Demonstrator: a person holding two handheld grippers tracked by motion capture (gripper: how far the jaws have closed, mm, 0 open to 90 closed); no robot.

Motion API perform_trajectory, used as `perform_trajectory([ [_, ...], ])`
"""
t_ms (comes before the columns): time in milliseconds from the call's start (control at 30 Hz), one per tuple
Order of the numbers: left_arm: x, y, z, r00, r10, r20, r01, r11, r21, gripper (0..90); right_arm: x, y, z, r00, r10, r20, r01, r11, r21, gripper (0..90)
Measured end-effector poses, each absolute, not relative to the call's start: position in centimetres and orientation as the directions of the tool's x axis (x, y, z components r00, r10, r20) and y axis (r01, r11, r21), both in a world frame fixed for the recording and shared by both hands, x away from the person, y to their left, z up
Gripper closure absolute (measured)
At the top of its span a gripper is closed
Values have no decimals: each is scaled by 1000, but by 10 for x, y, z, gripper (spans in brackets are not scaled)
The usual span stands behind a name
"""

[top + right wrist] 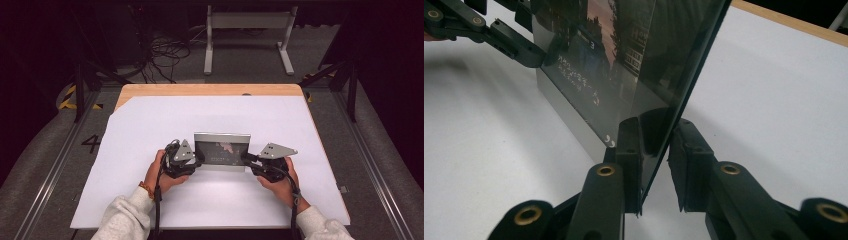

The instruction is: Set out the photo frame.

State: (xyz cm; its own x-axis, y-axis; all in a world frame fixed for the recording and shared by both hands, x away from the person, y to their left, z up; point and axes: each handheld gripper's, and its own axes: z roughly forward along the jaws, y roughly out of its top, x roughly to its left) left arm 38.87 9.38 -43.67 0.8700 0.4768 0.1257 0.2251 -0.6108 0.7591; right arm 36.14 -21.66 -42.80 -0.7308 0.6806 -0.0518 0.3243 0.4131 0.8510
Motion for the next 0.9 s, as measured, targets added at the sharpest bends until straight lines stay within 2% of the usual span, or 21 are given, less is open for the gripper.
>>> perform_trajectory([
  [900, 395, 95, -441, 848, 513, 131, 237, -588, 773, 658, 370, -212, -428, -719, 692, -66, 323, 417, 850, 755],
])
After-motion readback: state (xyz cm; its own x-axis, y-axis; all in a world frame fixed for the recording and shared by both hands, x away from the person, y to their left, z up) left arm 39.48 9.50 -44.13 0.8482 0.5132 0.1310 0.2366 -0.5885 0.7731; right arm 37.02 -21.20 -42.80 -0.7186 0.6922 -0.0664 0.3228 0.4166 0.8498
